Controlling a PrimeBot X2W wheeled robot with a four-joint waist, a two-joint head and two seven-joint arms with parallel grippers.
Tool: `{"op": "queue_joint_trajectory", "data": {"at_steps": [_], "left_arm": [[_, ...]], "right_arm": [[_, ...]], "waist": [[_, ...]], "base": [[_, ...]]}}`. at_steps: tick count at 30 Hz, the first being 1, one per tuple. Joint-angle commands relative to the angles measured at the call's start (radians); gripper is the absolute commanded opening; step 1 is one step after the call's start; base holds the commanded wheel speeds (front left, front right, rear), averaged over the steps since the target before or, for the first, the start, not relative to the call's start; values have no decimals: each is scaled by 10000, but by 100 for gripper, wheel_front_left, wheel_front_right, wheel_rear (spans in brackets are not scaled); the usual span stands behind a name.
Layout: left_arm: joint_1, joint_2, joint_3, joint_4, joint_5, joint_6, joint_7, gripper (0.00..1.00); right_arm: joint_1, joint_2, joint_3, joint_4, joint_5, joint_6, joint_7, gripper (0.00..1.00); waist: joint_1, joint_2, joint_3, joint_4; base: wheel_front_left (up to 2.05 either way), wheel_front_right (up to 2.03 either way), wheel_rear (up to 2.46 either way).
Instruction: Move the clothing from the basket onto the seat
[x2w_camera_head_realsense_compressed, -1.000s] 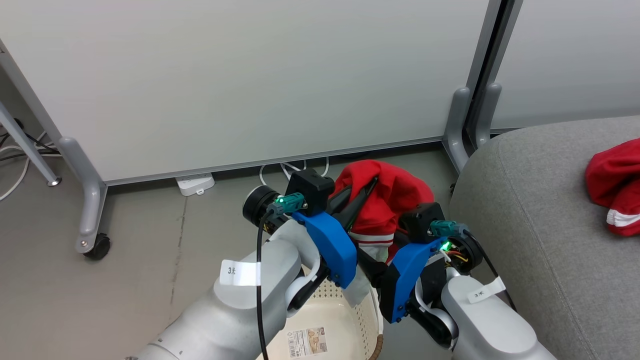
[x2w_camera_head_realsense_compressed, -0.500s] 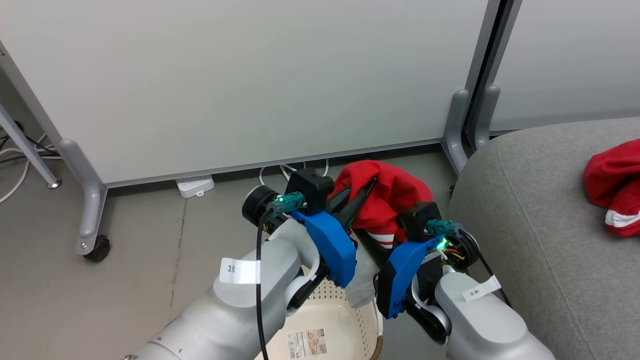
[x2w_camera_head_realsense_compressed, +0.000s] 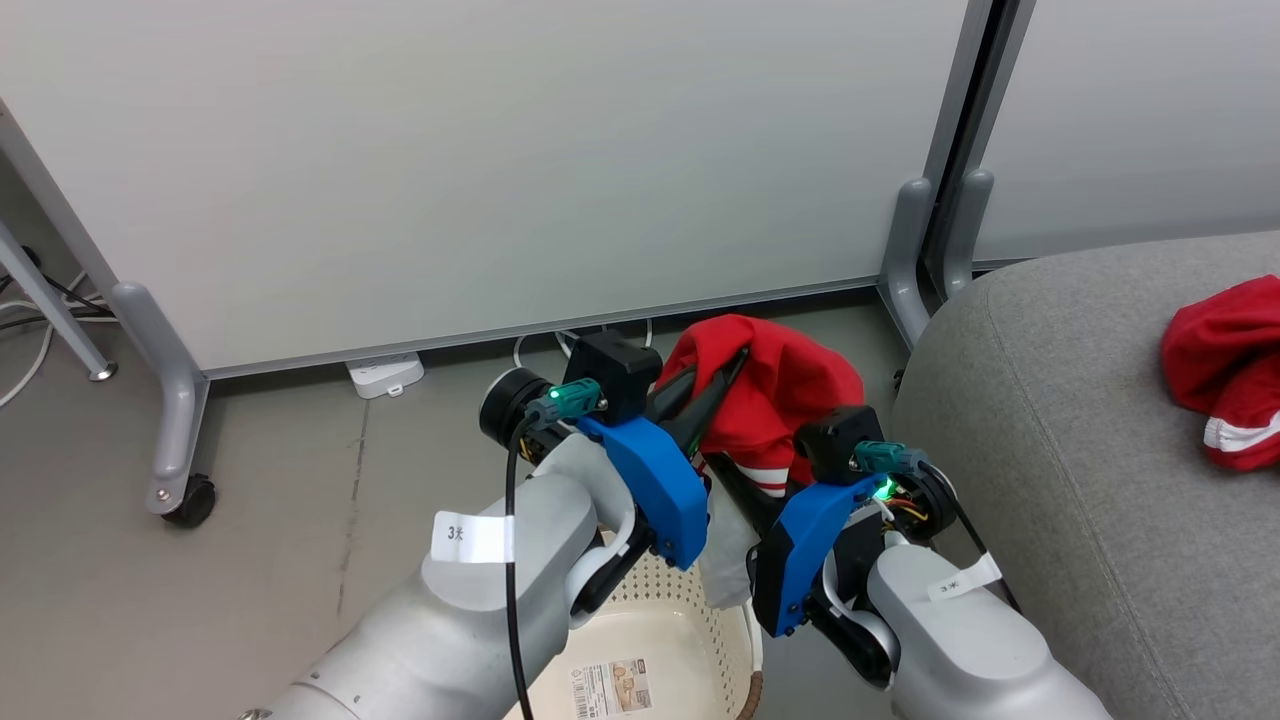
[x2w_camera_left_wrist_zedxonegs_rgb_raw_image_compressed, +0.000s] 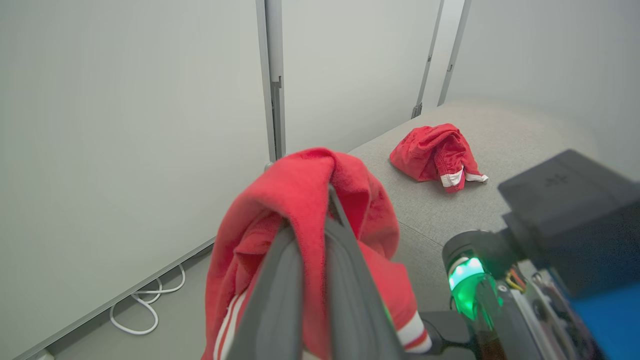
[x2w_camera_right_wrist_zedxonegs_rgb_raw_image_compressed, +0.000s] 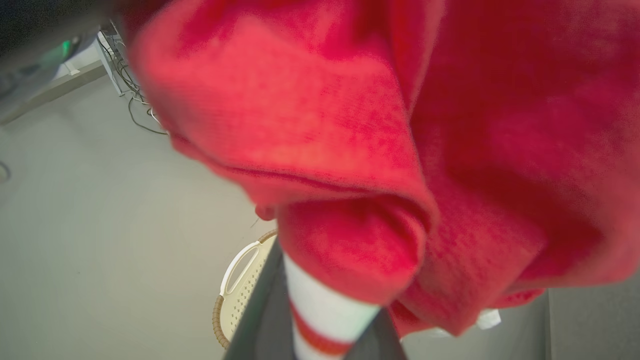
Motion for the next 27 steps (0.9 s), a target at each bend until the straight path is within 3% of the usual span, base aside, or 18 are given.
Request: {"op": "queue_joint_trajectory", "data": {"at_steps": [1, 10, 21, 27], "left_arm": [[-72, 23, 79, 11, 15, -26, -74, 100], [716, 321, 1355, -748, 624, 23, -63, 100], [3544, 1076, 4005, -2929, 3007, 328, -62, 100], [5033, 1242, 5198, -3516, 4158, 272, -64, 100]], "right_arm": [[-181, 27, 19, 79, 40, 3, -80, 0], [-340, 30, -115, 175, -46, 5, -513, 0], [-252, -224, -593, -5, -192, 5, -742, 0], [-104, -365, -886, -302, -290, 5, -705, 0]], "waist": [[0, 0, -3, 3], [0, 0, 30, -4], [0, 0, 146, 32], [0, 0, 189, 88]], "base": [[0, 0, 0], [0, 0, 0], [0, 0, 0], [0, 0, 0]]}}
